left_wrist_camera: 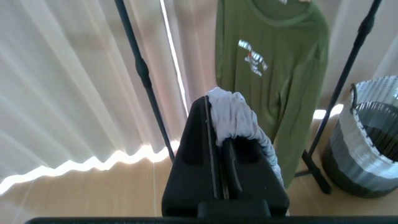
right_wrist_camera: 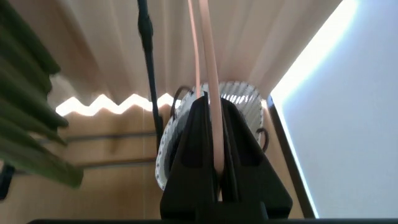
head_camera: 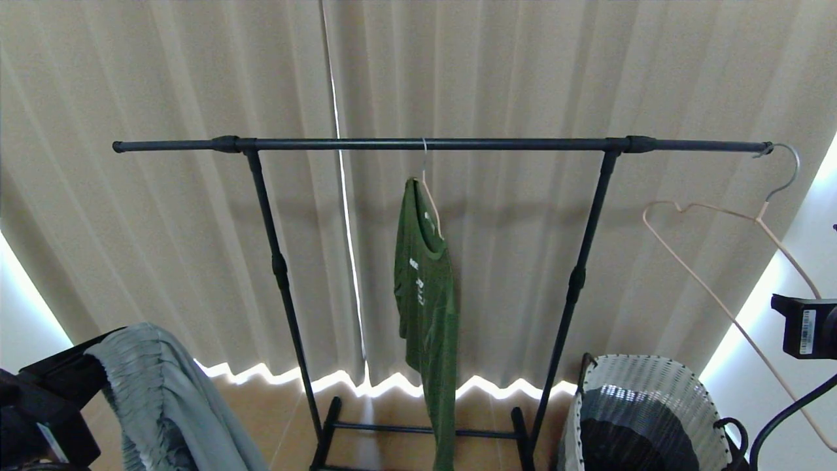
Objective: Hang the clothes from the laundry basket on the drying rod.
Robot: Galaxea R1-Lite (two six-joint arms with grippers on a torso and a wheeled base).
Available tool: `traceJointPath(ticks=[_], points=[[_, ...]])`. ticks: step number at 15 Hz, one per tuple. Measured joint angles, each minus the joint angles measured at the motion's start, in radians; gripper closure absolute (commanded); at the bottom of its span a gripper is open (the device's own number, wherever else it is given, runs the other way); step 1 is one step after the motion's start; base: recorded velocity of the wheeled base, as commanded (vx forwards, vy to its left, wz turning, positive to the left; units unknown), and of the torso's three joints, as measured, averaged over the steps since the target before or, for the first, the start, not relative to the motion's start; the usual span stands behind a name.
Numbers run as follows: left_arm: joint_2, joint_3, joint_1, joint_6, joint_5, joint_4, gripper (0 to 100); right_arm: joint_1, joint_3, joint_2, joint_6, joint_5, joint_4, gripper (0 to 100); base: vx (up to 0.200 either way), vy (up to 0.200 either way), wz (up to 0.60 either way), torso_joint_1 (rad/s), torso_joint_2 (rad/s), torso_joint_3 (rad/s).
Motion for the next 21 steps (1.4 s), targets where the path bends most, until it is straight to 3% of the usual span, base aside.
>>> traceJointPath(ticks=[2,5,9,13,15,18,21], points=[[0.000,0.000,0.000,0.011,0.000,-0.001,100,0.002,0.014,-0.005,0.002,0.015,0.001,100,0.000,0.000,0.00,0.000,0.00,0.000],[0.008,-0.013,-0.005,0.026,-0.001,0.001,100,0.013,0.018,-0.015,0.002,0.094,-0.001,100,0.000,0.000,0.00,0.000,0.00,0.000],[0.062,-0.079,-0.014,0.138,0.007,0.006,100,0.100,0.019,-0.024,0.051,0.158,-0.003,100,0.000,0.000,0.00,0.000,0.00,0.000],[0.133,-0.127,-0.018,0.156,0.018,0.008,100,0.170,0.019,-0.033,0.063,0.212,-0.017,100,0.000,0.000,0.00,0.000,0.00,0.000],[0.184,-0.170,-0.031,0.156,0.076,0.009,100,0.217,0.016,-0.032,0.063,0.217,-0.074,100,0.000,0.000,0.00,0.000,0.00,0.000],[0.276,-0.251,-0.081,0.151,0.237,0.009,100,0.290,0.012,-0.017,0.074,0.273,-0.163,100,0.000,0.000,0.00,0.000,0.00,0.000],[0.371,-0.350,-0.107,0.141,0.272,0.008,100,0.358,0.009,-0.004,0.137,0.337,-0.208,100,0.000,0.000,0.00,0.000,0.00,0.000]])
